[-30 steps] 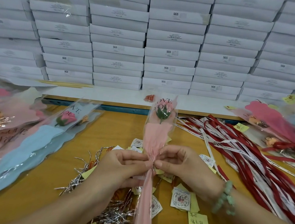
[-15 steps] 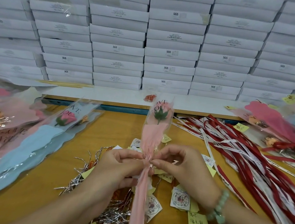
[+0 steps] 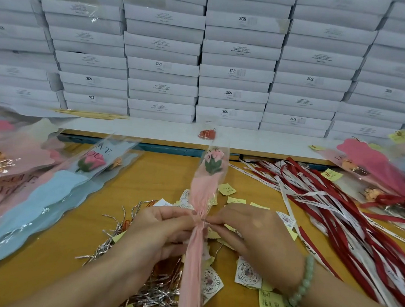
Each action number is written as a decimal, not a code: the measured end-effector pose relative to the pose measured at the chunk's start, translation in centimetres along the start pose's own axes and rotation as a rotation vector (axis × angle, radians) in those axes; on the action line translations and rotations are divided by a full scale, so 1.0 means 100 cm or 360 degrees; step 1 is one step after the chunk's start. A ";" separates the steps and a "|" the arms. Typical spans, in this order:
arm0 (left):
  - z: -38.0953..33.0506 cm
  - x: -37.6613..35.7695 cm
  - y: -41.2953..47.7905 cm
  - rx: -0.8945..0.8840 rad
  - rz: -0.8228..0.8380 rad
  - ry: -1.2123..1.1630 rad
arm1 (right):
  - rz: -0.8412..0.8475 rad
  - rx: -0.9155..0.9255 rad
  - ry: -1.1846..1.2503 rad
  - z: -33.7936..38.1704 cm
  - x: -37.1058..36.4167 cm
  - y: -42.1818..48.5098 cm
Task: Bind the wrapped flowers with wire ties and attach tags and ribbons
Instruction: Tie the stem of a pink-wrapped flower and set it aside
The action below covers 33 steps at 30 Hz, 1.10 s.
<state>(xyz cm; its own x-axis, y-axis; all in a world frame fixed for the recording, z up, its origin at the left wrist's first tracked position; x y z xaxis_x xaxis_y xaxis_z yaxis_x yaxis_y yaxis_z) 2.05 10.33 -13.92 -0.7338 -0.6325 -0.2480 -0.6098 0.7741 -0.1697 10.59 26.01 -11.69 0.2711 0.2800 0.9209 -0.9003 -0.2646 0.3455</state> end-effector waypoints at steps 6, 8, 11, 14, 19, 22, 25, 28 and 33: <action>-0.001 -0.003 -0.002 -0.0052 0.0010 -0.0045 | 0.0049 -0.0216 0.0355 -0.004 -0.003 0.003; -0.001 -0.004 -0.003 -0.0075 0.0032 -0.0050 | 0.0034 -0.0360 0.0634 -0.005 -0.003 0.003; 0.000 -0.005 -0.003 -0.0119 0.0031 -0.0045 | 0.0072 -0.0562 0.1123 -0.005 -0.005 0.004; 0.001 -0.005 -0.003 -0.0163 0.0037 -0.0013 | 0.0233 -0.0736 0.1506 -0.008 -0.007 0.004; -0.001 -0.007 -0.005 -0.0148 0.0112 0.0062 | 0.0545 -0.0983 0.2391 -0.010 -0.012 0.004; 0.000 -0.007 -0.004 -0.0129 0.0110 0.0028 | 0.0510 -0.0893 0.2404 -0.012 -0.013 0.005; 0.001 -0.004 -0.002 -0.0120 0.0092 -0.0076 | 0.0260 -0.0680 0.1911 -0.012 -0.010 0.005; 0.002 -0.001 0.000 -0.0126 0.0094 -0.0163 | 0.0015 -0.0473 0.1487 -0.011 -0.006 0.004; -0.003 0.005 0.001 -0.0188 0.0058 -0.0305 | -0.0035 -0.0219 0.1074 -0.005 0.001 0.003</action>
<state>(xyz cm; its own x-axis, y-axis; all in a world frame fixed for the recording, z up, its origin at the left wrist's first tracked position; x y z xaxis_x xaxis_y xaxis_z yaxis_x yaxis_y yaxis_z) 1.52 10.11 -13.81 -0.6927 -0.5786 -0.4306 -0.6228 0.7809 -0.0474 10.24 26.42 -11.58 0.0586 0.8090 0.5849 -0.9442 -0.1453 0.2956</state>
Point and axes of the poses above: each hand's wrist, its own y-axis towards the middle knuckle, its own x-axis out of the back of the hand, z = x × y, the point moved 2 cm from there along y, towards the middle knuckle, and after that the axes turned 13 degrees about z, right-handed, at the moved point
